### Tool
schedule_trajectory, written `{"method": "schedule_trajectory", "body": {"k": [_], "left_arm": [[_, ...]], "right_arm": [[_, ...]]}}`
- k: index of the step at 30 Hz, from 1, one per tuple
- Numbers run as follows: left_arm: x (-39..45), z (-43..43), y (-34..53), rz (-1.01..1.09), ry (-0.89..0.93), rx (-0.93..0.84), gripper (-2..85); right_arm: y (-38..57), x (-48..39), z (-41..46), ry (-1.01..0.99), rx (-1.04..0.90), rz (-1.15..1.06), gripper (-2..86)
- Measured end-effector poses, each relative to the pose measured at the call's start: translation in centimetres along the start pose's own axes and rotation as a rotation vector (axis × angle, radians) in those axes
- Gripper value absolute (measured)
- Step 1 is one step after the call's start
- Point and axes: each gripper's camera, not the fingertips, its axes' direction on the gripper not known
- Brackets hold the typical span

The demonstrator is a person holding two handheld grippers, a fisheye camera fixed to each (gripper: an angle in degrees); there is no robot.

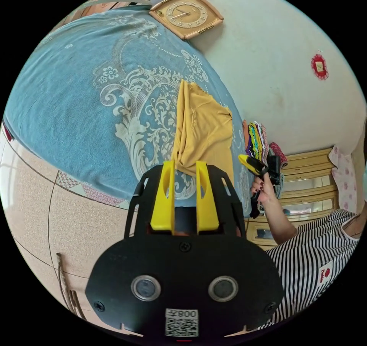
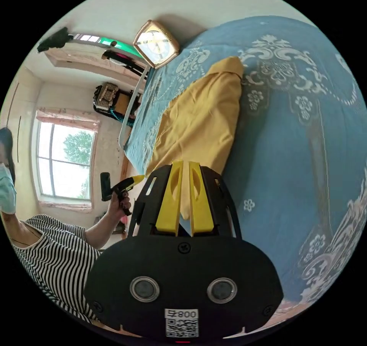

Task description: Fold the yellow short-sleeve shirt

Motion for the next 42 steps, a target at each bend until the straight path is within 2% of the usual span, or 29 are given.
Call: {"method": "schedule_trajectory", "body": {"k": [5,12,17,22,33,39,42], "left_arm": [[-2.0,3.1,-2.0,-0.014,0.076,-0.096,11.6],[-3.6,4.8,-2.7,-0.028,0.079,-0.128,9.0],[-4.0,6.2,-3.3,-0.015,0.054,-0.213,6.6],[-4.3,6.5,-3.2,-0.026,0.075,-0.207,4.2],[-4.5,5.9,-3.2,-0.029,0.24,-0.16,3.1],[-5.3,6.2,-3.1,-0.045,0.28,-0.151,2.7],[-6.1,6.3,-3.1,-0.06,0.295,-0.142,2.7]], "right_arm": [[6.7,2.7,-0.2,-0.076,-0.041,0.101,4.6],[12.3,5.5,0.9,-0.125,-0.106,0.162,6.6],[15.2,6.7,1.3,-0.136,-0.164,0.166,7.2],[17.0,6.8,2.8,-0.198,-0.177,0.158,7.6],[18.2,5.1,7.1,-0.362,-0.193,0.138,8.2],[19.1,5.1,8.8,-0.473,-0.151,0.191,8.3],[20.1,5.5,8.8,-0.462,-0.142,0.203,8.3]]}}
